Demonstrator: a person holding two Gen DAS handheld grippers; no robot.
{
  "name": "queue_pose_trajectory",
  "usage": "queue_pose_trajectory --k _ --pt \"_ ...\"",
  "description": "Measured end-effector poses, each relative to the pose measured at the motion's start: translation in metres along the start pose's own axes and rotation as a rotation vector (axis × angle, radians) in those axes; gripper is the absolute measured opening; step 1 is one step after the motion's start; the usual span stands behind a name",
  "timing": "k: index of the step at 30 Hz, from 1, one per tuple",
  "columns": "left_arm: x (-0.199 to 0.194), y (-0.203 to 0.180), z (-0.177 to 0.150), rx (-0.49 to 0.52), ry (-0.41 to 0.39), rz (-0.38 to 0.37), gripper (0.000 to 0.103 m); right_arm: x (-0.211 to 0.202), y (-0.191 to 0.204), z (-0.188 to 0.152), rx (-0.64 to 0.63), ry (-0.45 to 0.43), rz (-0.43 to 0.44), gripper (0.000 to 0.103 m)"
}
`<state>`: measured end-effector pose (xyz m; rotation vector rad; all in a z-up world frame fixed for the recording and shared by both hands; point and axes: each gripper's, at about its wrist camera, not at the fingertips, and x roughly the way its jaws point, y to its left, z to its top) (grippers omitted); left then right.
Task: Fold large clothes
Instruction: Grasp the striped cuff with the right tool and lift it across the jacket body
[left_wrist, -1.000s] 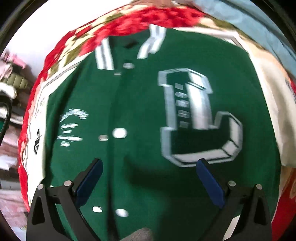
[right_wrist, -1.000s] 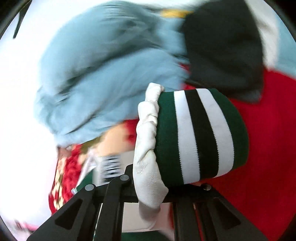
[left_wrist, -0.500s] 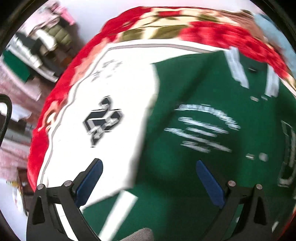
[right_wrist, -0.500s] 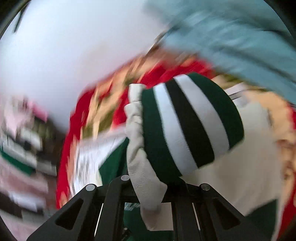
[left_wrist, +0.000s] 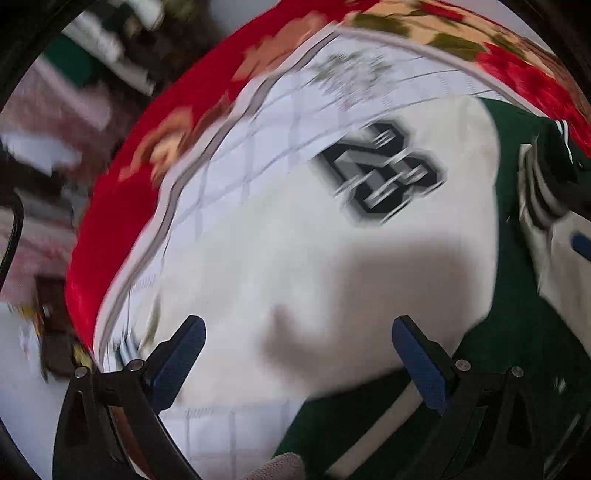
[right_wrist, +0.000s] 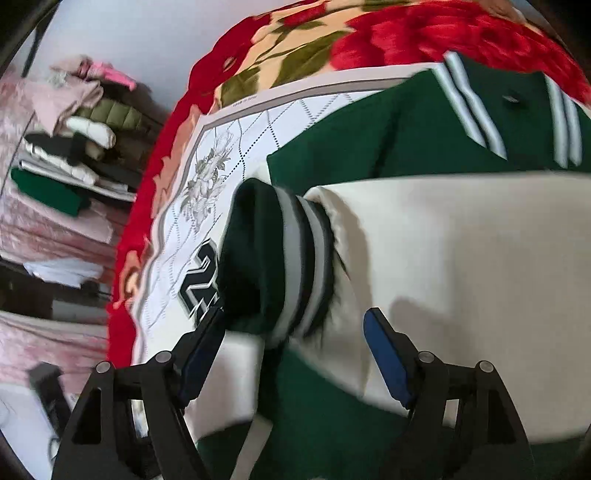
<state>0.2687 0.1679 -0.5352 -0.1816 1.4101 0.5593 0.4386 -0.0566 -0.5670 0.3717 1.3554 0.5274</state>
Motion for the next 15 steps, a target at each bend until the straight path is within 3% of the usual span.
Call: queue_pose_trajectory --k 5,10,13,15 --pt "0.028 0.079 -0.043 -0.271 0.220 -0.212 0.103 -0.028 -0.019 -0.041 0.140 0.017 -0.053 0.079" --pt "0.087 0.142 -0.093 -0.671 0.377 -0.524 0.102 -0.035 -0.027 -0.073 0.178 0.006 -0.125 0.079" --pt "0.114 0.161 -0.102 -0.864 0.360 -0.626 0.101 -0.034 -0.035 -0.086 0.267 -0.018 -0.118 0.079" --pt "0.123 0.174 -0.096 -0.948 0.294 -0.609 0.101 -0.025 -0.031 -0.085 0.290 -0.031 -0.136 0.079"
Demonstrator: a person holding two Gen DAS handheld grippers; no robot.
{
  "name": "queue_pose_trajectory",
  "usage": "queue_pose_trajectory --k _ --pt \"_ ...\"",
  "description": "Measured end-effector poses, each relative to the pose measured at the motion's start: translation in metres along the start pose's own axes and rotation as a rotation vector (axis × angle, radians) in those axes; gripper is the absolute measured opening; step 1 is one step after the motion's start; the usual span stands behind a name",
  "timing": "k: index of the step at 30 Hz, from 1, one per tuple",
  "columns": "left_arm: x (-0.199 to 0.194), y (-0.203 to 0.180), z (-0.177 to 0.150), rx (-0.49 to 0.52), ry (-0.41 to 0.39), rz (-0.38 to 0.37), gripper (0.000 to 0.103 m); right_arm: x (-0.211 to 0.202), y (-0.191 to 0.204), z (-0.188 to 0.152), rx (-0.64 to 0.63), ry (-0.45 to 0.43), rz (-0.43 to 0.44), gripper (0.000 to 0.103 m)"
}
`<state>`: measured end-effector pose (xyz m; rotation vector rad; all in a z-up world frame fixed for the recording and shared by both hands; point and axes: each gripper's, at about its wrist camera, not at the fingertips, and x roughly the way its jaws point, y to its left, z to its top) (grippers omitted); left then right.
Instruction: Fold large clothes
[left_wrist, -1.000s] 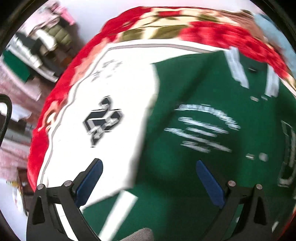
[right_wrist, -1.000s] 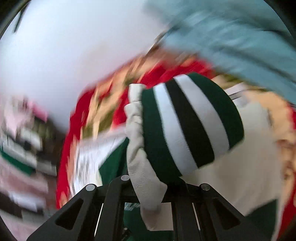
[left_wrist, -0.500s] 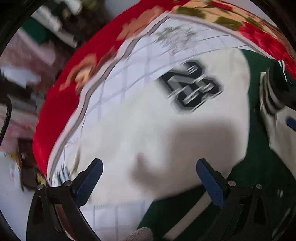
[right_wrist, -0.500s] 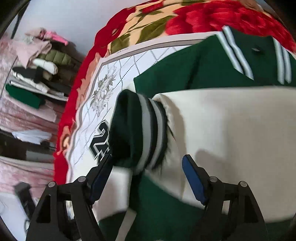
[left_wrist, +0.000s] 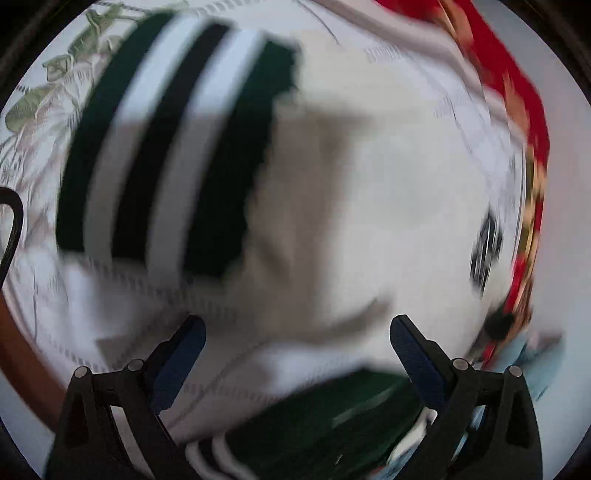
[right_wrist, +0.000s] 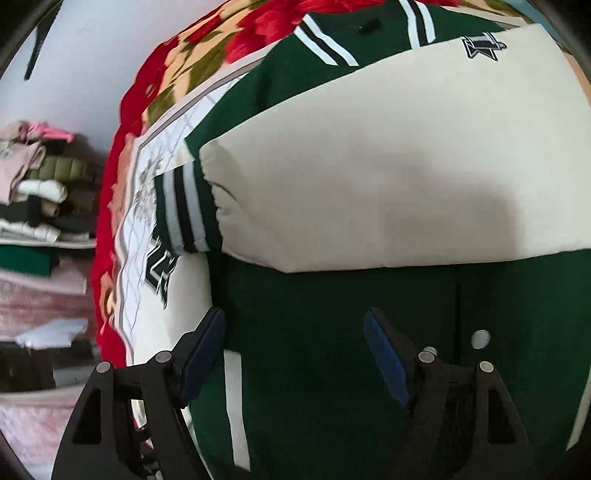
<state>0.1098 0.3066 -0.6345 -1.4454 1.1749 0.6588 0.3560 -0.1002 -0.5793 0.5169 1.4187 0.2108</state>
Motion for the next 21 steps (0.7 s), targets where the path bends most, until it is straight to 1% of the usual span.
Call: queue_pose_trajectory --k 2,3,4,5,6,7,8,9,10,12,13,14,15,16,17,18,19,20,21 --pt "-0.004 -0.008 0.012 0.005 -0.070 0.016 0.101 0.001 0.004 0.001 0.000 -0.005 -0.016 0.079" --pt "-0.008 -0.016 0.020 0.024 -0.113 0.030 0.101 0.003 0.010 0.002 -0.010 -0.006 -0.027 0.079" --pt "-0.011 -0.022 0.027 0.036 -0.150 0.040 0.098 0.006 0.021 0.004 -0.036 -0.009 -0.048 0.079" --pt "-0.016 -0.029 0.036 0.057 -0.200 0.059 0.089 0.008 0.029 0.005 -0.064 -0.012 -0.070 0.079" --pt "-0.021 -0.036 0.049 0.084 -0.246 0.070 0.075 0.010 0.039 0.007 -0.105 -0.014 -0.100 0.079" --pt "-0.024 -0.043 0.062 0.117 -0.284 0.078 0.067 0.009 0.044 0.007 -0.134 -0.016 -0.119 0.079" --pt "-0.024 -0.048 0.074 0.144 -0.309 0.097 0.048 0.012 0.056 0.009 -0.182 -0.016 -0.145 0.079" --pt "-0.025 -0.057 0.090 0.174 -0.343 0.113 0.032 0.018 0.068 0.011 -0.233 -0.023 -0.172 0.079" --pt "-0.025 -0.059 0.104 0.188 -0.360 0.115 0.027 0.019 0.077 0.012 -0.267 -0.033 -0.194 0.079" --pt "-0.024 -0.075 0.131 0.235 -0.386 0.120 0.022 0.028 0.101 0.015 -0.367 -0.077 -0.249 0.079" --pt "-0.023 -0.081 0.130 0.253 -0.400 0.125 0.021 0.034 0.114 0.017 -0.415 -0.094 -0.269 0.079" --pt "-0.025 -0.091 0.138 0.281 -0.422 0.135 0.019 0.040 0.122 0.018 -0.450 -0.094 -0.292 0.079" --pt "-0.027 -0.101 0.146 0.316 -0.442 0.145 0.017 0.053 0.131 0.020 -0.495 -0.087 -0.334 0.079" --pt "-0.026 -0.110 0.146 0.337 -0.456 0.151 0.017 0.060 0.135 0.020 -0.516 -0.076 -0.345 0.079" --pt "-0.030 -0.120 0.150 0.363 -0.480 0.156 0.016 0.070 0.140 0.022 -0.546 -0.060 -0.354 0.067" --pt "-0.034 -0.129 0.151 0.386 -0.501 0.158 0.016 0.077 0.144 0.022 -0.566 -0.065 -0.380 0.047" --pt "-0.040 -0.133 0.153 0.403 -0.516 0.161 0.016 0.083 0.149 0.024 -0.581 -0.081 -0.404 0.044" --pt "-0.045 -0.140 0.153 0.420 -0.532 0.159 0.015 0.084 0.154 0.024 -0.582 -0.096 -0.398 0.036" --pt "-0.052 -0.148 0.155 0.438 -0.549 0.151 0.015 0.081 0.161 0.024 -0.597 -0.124 -0.395 0.020"
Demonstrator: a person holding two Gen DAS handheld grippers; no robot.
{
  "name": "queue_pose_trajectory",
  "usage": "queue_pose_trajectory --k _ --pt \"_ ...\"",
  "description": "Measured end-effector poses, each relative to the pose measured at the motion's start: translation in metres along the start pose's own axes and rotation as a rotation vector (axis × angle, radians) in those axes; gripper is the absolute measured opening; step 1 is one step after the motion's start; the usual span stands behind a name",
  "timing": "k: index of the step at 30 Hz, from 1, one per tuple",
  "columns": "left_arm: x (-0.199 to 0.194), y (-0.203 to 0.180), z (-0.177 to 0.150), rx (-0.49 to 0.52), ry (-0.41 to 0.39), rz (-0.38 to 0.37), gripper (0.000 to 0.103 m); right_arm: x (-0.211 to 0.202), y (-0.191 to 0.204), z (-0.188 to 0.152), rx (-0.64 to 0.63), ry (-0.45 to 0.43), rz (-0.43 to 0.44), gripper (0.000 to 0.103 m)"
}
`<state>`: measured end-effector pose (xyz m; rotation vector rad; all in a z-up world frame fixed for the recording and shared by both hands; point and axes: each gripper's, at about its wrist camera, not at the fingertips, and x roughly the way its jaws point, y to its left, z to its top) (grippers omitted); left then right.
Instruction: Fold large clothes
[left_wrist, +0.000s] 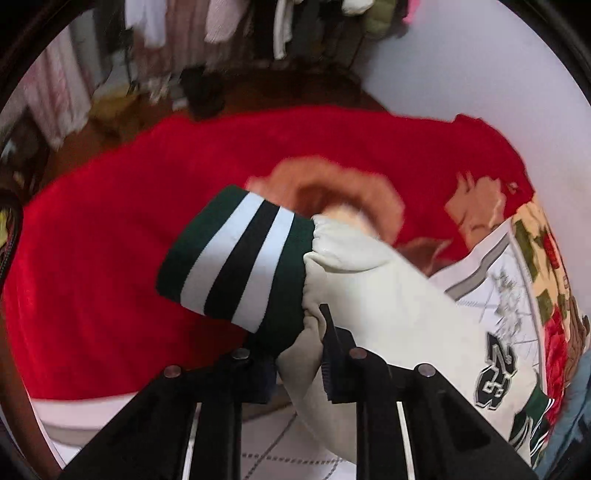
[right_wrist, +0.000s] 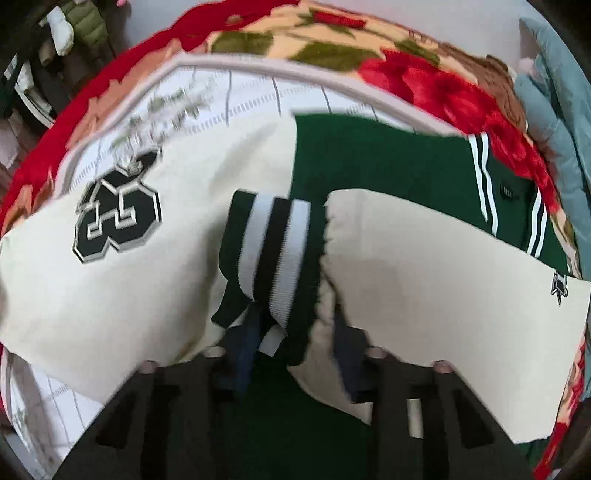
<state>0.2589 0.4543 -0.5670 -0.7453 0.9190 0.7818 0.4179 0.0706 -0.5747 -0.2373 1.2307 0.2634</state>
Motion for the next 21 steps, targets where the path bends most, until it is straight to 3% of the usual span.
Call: queue_pose_trajectory --k 2,5,7,8,9,11,14,16,20,21 --pt "-0.011 -0.002 0.008 0.025 -0.032 0.005 0.015 -0.008 0.009 0.004 -0.035 -0.043 0.013 0.019" --pt "-0.024 -0.014 0.021 0.077 -0.077 0.019 0.014 0.014 0.011 0.005 -0.025 0.059 0.046 0.025" --pt "-0.035 -0.023 0.026 0.106 -0.100 0.022 0.014 0.014 -0.006 0.004 0.058 0.065 0.122 0.027" --pt "-0.039 -0.028 0.027 0.118 -0.110 0.024 0.014 0.008 -0.017 0.003 0.104 0.062 0.187 0.034" --pt "-0.046 -0.034 0.029 0.132 -0.125 0.023 0.014 0.002 -0.026 0.001 0.147 0.061 0.235 0.051" --pt "-0.066 -0.049 0.034 0.165 -0.170 0.018 0.014 -0.016 -0.052 -0.007 0.282 0.042 0.346 0.071" --pt "-0.096 -0.073 0.038 0.215 -0.231 -0.001 0.013 -0.043 -0.090 -0.029 0.476 -0.016 0.512 0.075" --pt "-0.119 -0.096 0.039 0.259 -0.275 -0.017 0.013 -0.051 -0.103 -0.038 0.542 -0.016 0.458 0.080" --pt "-0.166 -0.148 0.027 0.395 -0.363 -0.033 0.012 -0.045 -0.105 -0.037 0.430 0.050 0.062 0.082" --pt "-0.177 -0.164 0.020 0.436 -0.385 -0.039 0.012 -0.042 -0.104 -0.036 0.397 0.071 0.008 0.093"
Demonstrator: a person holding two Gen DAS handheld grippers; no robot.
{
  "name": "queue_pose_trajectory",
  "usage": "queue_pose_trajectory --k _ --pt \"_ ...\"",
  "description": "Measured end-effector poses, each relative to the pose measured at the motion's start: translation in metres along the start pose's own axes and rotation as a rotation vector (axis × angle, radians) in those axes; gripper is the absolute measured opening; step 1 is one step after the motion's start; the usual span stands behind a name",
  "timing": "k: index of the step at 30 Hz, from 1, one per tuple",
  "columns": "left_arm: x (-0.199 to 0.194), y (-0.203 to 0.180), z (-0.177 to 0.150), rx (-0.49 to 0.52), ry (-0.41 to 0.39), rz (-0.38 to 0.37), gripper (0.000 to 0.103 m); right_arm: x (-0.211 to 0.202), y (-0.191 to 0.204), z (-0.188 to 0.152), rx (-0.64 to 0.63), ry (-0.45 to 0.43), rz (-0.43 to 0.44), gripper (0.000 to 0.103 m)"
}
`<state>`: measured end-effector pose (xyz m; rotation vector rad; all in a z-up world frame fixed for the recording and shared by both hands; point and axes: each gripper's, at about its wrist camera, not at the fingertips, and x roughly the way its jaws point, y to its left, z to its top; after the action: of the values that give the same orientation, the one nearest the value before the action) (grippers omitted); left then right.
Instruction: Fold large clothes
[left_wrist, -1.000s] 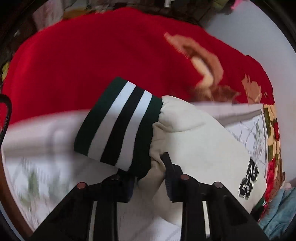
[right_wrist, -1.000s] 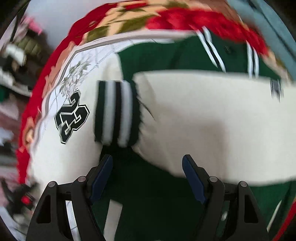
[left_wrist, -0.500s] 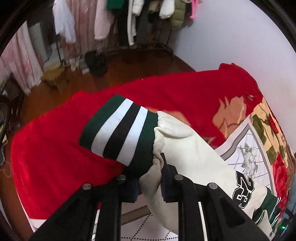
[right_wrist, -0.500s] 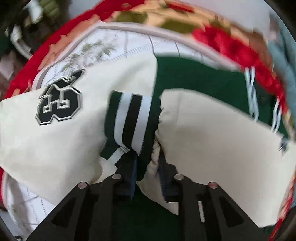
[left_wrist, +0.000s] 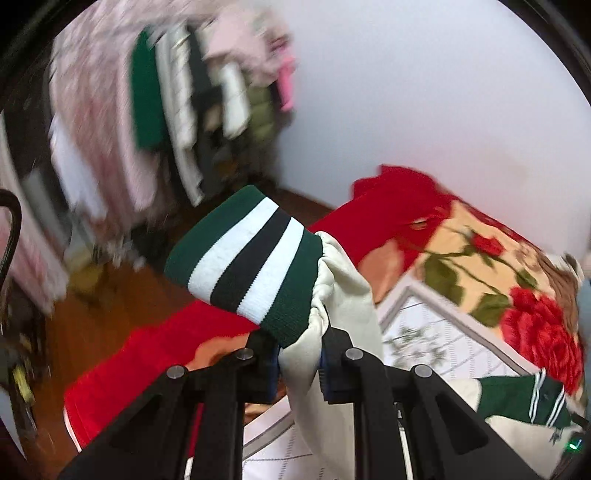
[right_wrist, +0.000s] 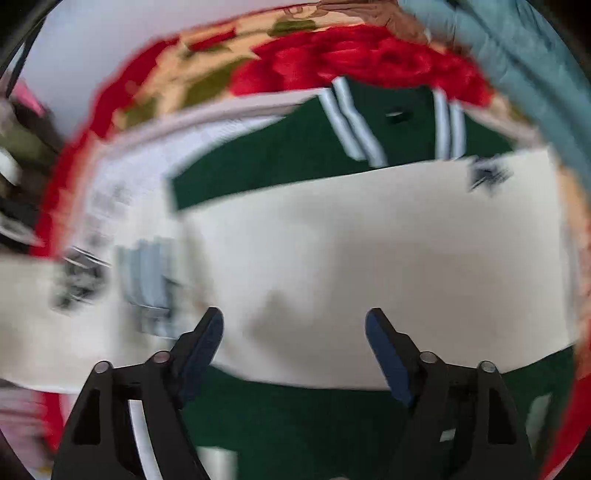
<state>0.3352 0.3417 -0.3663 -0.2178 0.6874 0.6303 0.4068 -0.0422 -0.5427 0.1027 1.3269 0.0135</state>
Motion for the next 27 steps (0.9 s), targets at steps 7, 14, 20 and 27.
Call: queue_pose_trajectory --k 7,14,20,27 --pt "-0.062 -0.138 -0.010 0.255 -0.078 -0.136 0.011 -0.014 -0.041 0.003 0.014 -0.046 -0.096 0.099" --pt "-0.117 -0.292 -0.071 0.406 -0.022 -0.340 0.011 -0.037 -0.182 -0.017 0.265 -0.023 -0.015 0.099" --pt "-0.152 -0.425 -0.154 0.533 0.112 -0.514 0.011 -0.048 -0.325 -0.071 0.494 -0.002 -0.048 0.099" --pt "-0.145 -0.515 -0.276 0.764 0.339 -0.507 0.016 -0.049 -0.428 -0.117 0.586 0.049 -0.077 0.099"
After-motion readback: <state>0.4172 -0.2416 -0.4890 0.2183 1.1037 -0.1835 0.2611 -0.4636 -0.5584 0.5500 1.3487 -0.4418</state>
